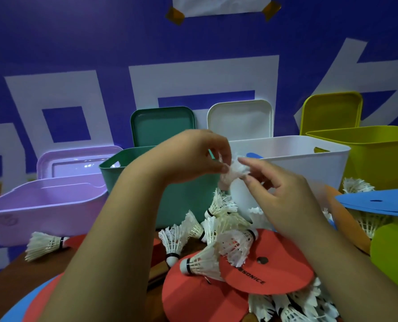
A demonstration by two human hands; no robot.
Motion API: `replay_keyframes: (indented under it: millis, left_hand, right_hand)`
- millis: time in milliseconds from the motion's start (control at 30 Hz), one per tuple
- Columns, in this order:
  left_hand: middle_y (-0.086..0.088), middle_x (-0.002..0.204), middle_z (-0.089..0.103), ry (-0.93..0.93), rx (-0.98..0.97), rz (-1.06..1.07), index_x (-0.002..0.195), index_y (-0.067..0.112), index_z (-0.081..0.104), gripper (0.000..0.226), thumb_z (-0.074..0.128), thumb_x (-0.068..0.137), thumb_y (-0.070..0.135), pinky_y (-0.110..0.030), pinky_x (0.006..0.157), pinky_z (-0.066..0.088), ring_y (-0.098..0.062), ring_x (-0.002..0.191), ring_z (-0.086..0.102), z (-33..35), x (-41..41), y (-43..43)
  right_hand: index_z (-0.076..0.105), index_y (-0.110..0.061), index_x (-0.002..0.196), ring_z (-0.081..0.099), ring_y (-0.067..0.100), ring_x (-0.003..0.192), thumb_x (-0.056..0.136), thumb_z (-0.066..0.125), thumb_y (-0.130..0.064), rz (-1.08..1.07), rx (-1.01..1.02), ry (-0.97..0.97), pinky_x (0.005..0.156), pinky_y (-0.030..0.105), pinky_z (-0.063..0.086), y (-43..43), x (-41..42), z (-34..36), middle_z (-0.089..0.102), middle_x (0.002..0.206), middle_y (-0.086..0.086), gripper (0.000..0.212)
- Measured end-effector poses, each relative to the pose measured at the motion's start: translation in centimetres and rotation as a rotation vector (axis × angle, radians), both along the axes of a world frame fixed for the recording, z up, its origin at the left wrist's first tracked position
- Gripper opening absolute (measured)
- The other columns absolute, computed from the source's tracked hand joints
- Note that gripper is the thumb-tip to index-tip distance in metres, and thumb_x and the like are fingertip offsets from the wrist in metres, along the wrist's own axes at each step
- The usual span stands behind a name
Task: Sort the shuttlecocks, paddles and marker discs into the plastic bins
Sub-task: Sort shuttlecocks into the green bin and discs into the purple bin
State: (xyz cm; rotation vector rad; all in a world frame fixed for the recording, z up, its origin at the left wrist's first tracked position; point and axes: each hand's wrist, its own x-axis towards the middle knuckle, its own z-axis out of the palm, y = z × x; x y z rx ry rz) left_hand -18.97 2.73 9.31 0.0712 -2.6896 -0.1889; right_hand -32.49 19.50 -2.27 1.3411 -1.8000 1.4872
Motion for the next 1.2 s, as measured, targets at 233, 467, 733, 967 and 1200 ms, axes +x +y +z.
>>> replay_keyframes:
  millis: [233, 467, 733, 967, 1200]
  left_hand:
    - [0.01, 0.111, 0.064, 0.33, 0.083, 0.336, 0.103, 0.035, 0.073, 0.012, 0.074, 0.093, 0.029, -0.027, 0.069, 0.046, -0.006, 0.09, 0.06, 1.0, 2.4, -4.5]
    - [-0.005, 0.15, 0.054, 0.028, 0.138, 0.582, 0.15, 0.032, 0.05, 0.055, 0.066, 0.099, 0.04, -0.036, 0.095, 0.045, -0.027, 0.122, 0.059, 0.0, 3.5, -6.1]
    - [0.008, 0.091, 0.076, 0.02, 0.111, 0.36, 0.104, 0.027, 0.076, 0.02, 0.062, 0.1, 0.04, -0.024, 0.075, 0.053, -0.009, 0.085, 0.07, -1.5, 3.4, -0.3]
    - [0.006, 0.095, 0.075, -0.034, 0.127, 0.49, 0.098, 0.025, 0.077, 0.015, 0.063, 0.093, 0.026, -0.032, 0.083, 0.055, -0.019, 0.093, 0.068, -12.0, 5.1, -3.1]
    - [0.01, 0.09, 0.068, -0.087, 0.162, 0.569, 0.094, 0.028, 0.069, 0.036, 0.061, 0.091, 0.064, -0.038, 0.08, 0.058, -0.015, 0.086, 0.064, -14.4, 5.3, -3.6]
  right_hand:
    - [0.078, -0.036, 0.115, 0.068, 0.005, 0.095, 0.099, 0.072, -0.024, 0.121, 0.17, -0.036, 0.082, 0.021, 0.052, 0.7, 0.3, -0.5, 0.075, 0.101, -0.021, 0.021]
    - [0.071, -0.053, 0.116, 0.055, 0.003, 0.111, 0.086, 0.071, -0.07, 0.241, 0.697, 0.13, 0.086, 0.014, 0.041, 1.5, 0.5, -0.8, 0.058, 0.102, -0.018, 0.035]
    - [0.082, -0.035, 0.103, 0.063, 0.004, 0.082, 0.083, 0.066, -0.034, 0.189, 0.702, 0.12, 0.072, 0.023, 0.049, 1.3, 1.6, -0.9, 0.068, 0.083, -0.018, 0.026]
    - [0.083, -0.033, 0.091, 0.065, 0.005, 0.08, 0.076, 0.046, -0.044, 0.027, 0.456, 0.058, 0.08, 0.034, 0.056, 1.1, 1.7, -0.9, 0.071, 0.081, -0.017, 0.042]
    - [0.083, -0.026, 0.095, 0.066, 0.008, 0.073, 0.09, 0.066, -0.014, -0.053, 0.227, -0.007, 0.076, 0.022, 0.051, 1.6, 1.3, -0.8, 0.072, 0.071, -0.011, 0.021]
